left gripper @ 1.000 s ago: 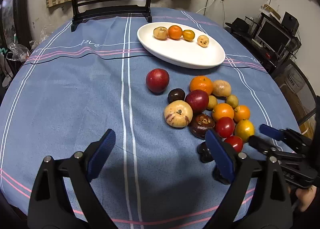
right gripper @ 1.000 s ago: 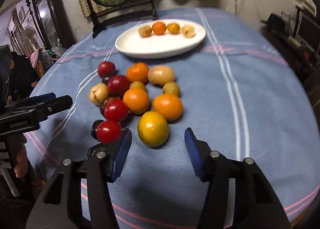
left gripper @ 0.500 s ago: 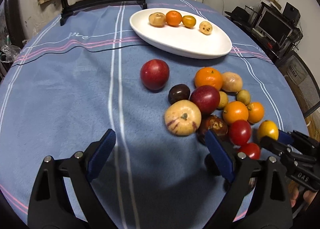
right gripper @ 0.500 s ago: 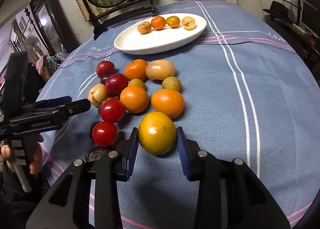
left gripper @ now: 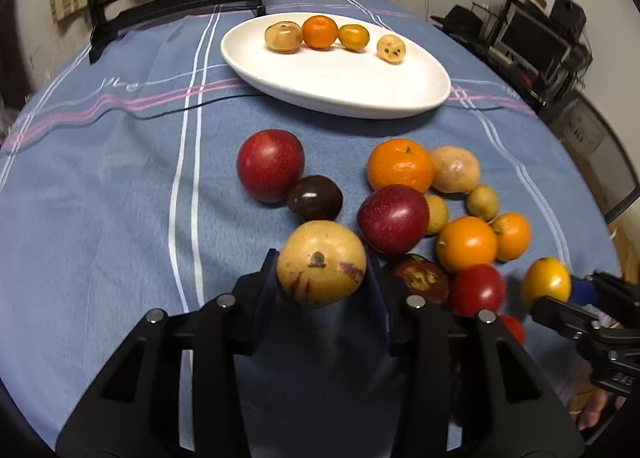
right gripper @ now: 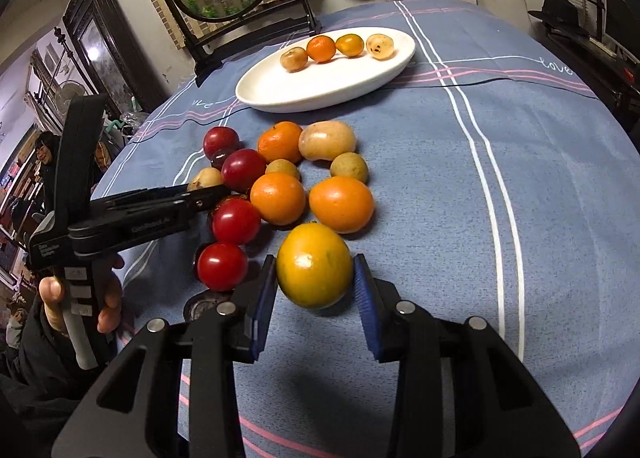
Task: Organize fruits
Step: 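Grasp the striped pale fruit with the left tool while the right tool grasps a yellow persimmon, then carry both fruits onto the white plate and open both tools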
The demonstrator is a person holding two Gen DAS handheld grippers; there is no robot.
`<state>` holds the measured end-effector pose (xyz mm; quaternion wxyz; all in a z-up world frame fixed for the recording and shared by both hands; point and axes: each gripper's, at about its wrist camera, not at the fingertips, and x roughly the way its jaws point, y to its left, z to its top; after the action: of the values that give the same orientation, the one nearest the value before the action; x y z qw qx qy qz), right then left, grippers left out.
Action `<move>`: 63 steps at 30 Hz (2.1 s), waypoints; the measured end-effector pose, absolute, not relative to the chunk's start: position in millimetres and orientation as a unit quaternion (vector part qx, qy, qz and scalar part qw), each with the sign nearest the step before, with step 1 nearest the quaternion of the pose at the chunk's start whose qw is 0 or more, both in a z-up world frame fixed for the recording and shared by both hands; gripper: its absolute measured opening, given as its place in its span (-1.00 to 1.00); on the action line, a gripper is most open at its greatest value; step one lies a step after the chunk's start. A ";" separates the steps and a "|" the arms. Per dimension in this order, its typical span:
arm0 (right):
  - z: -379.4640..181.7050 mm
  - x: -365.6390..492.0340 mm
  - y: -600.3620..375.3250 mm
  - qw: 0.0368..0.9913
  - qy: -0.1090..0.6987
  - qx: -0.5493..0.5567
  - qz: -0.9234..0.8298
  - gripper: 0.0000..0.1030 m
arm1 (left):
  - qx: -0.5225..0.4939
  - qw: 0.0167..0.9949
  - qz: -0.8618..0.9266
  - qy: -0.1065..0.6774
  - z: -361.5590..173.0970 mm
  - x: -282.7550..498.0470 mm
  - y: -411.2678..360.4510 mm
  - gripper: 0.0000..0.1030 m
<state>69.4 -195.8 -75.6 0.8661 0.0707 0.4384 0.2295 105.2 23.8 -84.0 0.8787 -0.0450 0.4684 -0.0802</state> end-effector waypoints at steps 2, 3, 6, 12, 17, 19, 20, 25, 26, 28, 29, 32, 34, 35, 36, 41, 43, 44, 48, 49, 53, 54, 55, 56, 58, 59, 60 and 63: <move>-72.9 69.6 -194.7 0.868 0.435 0.064 0.230 -0.25 | -0.053 0.883 -0.076 0.461 -78.5 99.5 28.0 -0.18; -71.7 69.5 -194.0 0.869 0.433 0.062 0.230 -0.25 | -0.055 0.885 -0.073 0.456 -74.1 95.5 30.2 -0.18; -68.8 69.7 -191.8 0.870 0.430 0.061 0.234 -0.25 | -0.072 0.888 -0.076 0.447 -64.0 86.5 37.2 -0.18; -65.5 69.4 -186.2 0.870 0.427 0.057 0.239 -0.25 | -0.078 0.894 -0.086 0.434 -48.7 77.5 39.5 -0.18; -59.5 71.3 -183.5 0.873 0.422 0.051 0.241 -0.25 | -0.078 0.896 -0.094 0.428 -39.7 75.9 36.5 -0.18; -54.8 74.5 -182.4 0.874 0.418 0.045 0.243 -0.25 | -0.079 0.895 -0.099 0.428 -35.9 77.7 36.3 -0.18; -51.1 77.7 -182.3 0.874 0.416 0.044 0.247 -0.25 | -0.076 0.895 -0.101 0.428 -32.3 80.5 35.2 -0.18; -28.1 103.2 -182.5 0.872 0.407 0.031 0.269 -0.25 | -0.054 0.899 -0.098 0.424 -13.4 105.1 30.9 -0.18; -21.0 113.8 -181.8 0.872 0.405 0.025 0.274 -0.25 | -0.049 0.900 -0.097 0.422 -8.1 115.2 30.3 -0.18; -12.1 132.1 -179.4 0.871 0.403 0.017 0.279 -0.25 | -0.038 0.902 -0.096 0.419 0.3 135.2 28.6 -0.18; -6.7 147.9 -176.2 0.872 0.401 0.010 0.280 -0.25 | -0.032 0.903 -0.092 0.418 4.7 152.6 28.1 -0.18; 0.1 185.4 -165.0 0.873 0.400 -0.005 0.278 -0.25 | -0.034 0.899 -0.087 0.428 6.0 190.9 31.0 -0.17; -1.3 219.7 -151.2 0.874 0.403 -0.022 0.272 -0.25 | -0.044 0.894 -0.085 0.437 -0.4 224.7 34.9 -0.17; -4.2 235.0 -144.5 0.873 0.405 -0.030 0.270 -0.25 | -0.043 0.894 -0.082 0.438 -3.5 234.7 35.3 -0.17; -9.1 253.0 -135.5 0.872 0.409 -0.039 0.266 -0.25 | -0.041 0.894 -0.076 0.439 -8.9 253.0 37.0 -0.17; -44.4 317.6 -100.8 0.856 0.439 -0.075 0.264 -0.26 | -0.057 0.883 -0.063 0.461 -33.3 302.3 46.5 -0.17; -52.1 329.2 -96.6 0.851 0.447 -0.074 0.264 -0.26 | -0.061 0.880 -0.058 0.468 -40.6 311.6 49.7 -0.17; -54.5 333.5 -95.4 0.851 0.448 -0.074 0.265 -0.26 | -0.064 0.879 -0.058 0.470 -43.5 315.7 51.0 -0.17; -59.2 345.3 -92.6 0.851 0.447 -0.076 0.265 -0.25 | -0.071 0.876 -0.061 0.473 -50.0 327.2 54.6 -0.17; -59.9 347.1 -91.1 0.850 0.448 -0.078 0.265 -0.25 | -0.069 0.875 -0.061 0.476 -51.1 329.3 53.8 -0.16; -60.3 348.4 -84.5 0.862 0.434 -0.114 0.237 0.09 | -0.070 0.881 -0.054 0.466 -46.4 331.6 54.6 0.30; -57.5 346.9 -84.3 0.867 0.426 -0.121 0.230 0.18 | -0.071 0.882 -0.055 0.462 -42.9 329.8 55.6 0.30; -53.1 344.1 -85.0 0.871 0.418 -0.127 0.225 0.19 | -0.071 0.884 -0.058 0.459 -38.6 327.0 56.3 0.31; -47.6 340.4 -87.1 0.873 0.413 -0.131 0.222 0.19 | -0.072 0.886 -0.059 0.454 -31.4 321.0 57.7 0.32; -32.3 327.2 -96.2 0.878 0.404 -0.128 0.224 0.19 | -0.076 0.890 -0.061 0.445 -19.3 307.5 60.3 0.39; -22.2 315.3 -104.0 0.880 0.399 -0.125 0.224 0.19 | -0.078 0.893 -0.063 0.439 -12.8 298.0 61.7 0.47; -16.1 306.5 -109.7 0.882 0.396 -0.122 0.224 0.20 | -0.077 0.898 -0.064 0.428 -4.2 283.6 62.6 0.56; 1.5 267.8 -130.9 0.884 0.394 -0.101 0.230 0.45 | -0.063 0.913 -0.055 0.400 12.6 238.8 61.5 0.73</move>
<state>267.8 -130.9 1.5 0.8840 -0.1009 0.3942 0.2301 238.8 61.5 12.6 0.9127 -0.0629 0.4000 -0.0549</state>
